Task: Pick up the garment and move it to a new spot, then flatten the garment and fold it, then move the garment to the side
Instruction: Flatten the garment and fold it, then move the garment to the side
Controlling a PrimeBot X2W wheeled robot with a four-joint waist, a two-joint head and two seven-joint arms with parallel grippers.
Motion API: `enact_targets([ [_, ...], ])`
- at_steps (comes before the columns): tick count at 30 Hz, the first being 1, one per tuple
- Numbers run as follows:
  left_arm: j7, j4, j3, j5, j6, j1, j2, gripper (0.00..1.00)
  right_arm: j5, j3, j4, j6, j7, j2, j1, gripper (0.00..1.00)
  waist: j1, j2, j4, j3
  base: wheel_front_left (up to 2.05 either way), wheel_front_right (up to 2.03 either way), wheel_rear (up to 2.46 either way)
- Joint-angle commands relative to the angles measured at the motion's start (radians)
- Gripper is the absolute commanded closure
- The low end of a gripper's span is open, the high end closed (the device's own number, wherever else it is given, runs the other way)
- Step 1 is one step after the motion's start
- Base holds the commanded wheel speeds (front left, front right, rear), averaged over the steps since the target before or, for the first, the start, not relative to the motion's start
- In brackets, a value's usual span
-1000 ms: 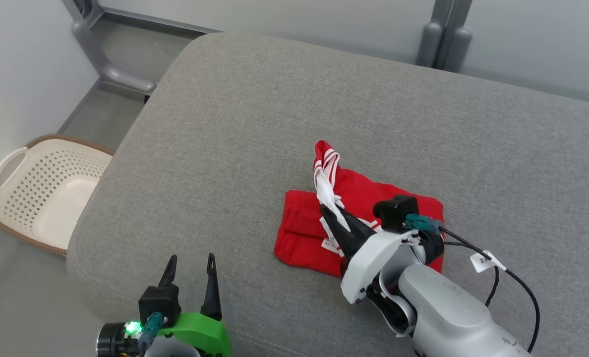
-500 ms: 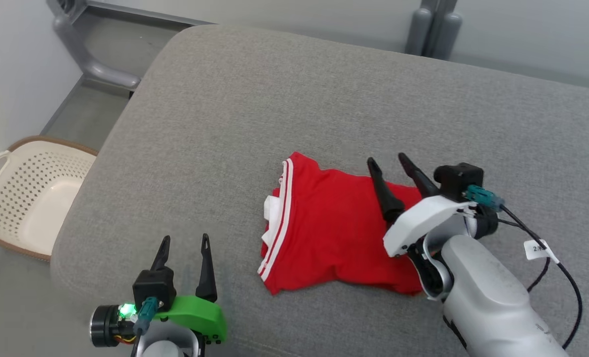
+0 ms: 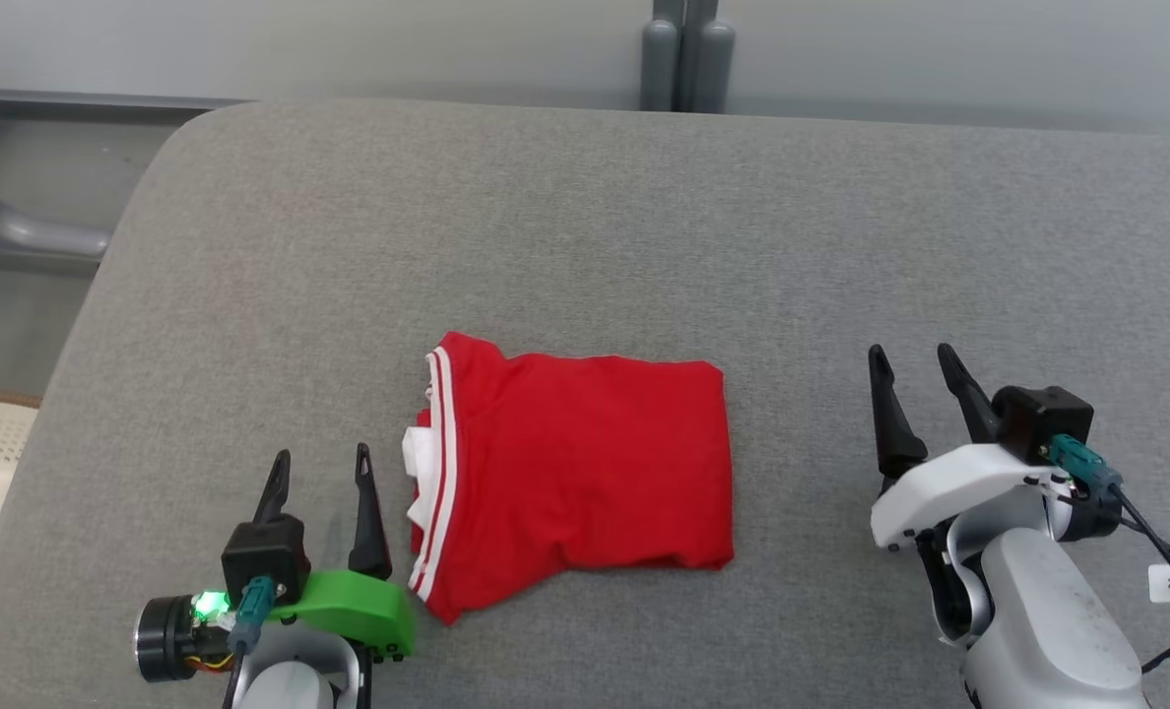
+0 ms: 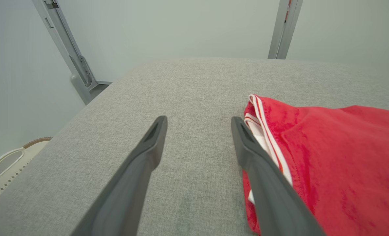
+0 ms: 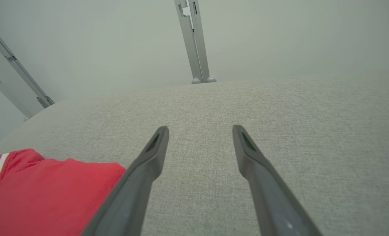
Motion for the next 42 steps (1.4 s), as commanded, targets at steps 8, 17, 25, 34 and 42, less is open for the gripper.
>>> enact_targets([
  [8, 0.001, 0.009, 0.065, 0.025, -0.006, 0.087, 0.004, 0.0, -0.003, 0.003, -0.033, 0.0, -0.002, -0.002, 0.115, 0.0, 0.0, 0.0, -0.15, -0.087, 0.0, 0.0, 0.0],
  [17, 0.001, 0.012, 0.092, 0.03, -0.012, 0.144, 0.004, 0.0, -0.03, -0.006, -0.03, 0.0, -0.002, -0.001, 0.185, 0.0, 0.0, 0.0, -0.189, -0.129, 0.0, 0.0, 0.0],
  [25, 0.001, 0.01, 0.093, 0.032, -0.014, 0.151, 0.004, 0.0, -0.008, -0.007, -0.033, 0.0, -0.003, -0.002, 0.205, 0.0, 0.0, 0.0, -0.187, -0.135, 0.0, 0.0, 0.0],
  [34, 0.001, 0.008, 0.091, 0.022, -0.014, 0.149, 0.004, 0.0, 0.002, 0.025, -0.045, 0.0, -0.003, -0.002, 0.192, 0.0, 0.0, 0.0, -0.174, -0.123, 0.0, 0.0, 0.0],
  [42, 0.001, 0.01, 0.06, 0.026, -0.019, 0.118, 0.004, 0.0, 0.075, 0.184, -0.024, 0.0, -0.003, -0.001, 0.121, 0.0, 0.0, 0.0, -0.106, -0.082, 0.0, 0.0, 0.0],
])
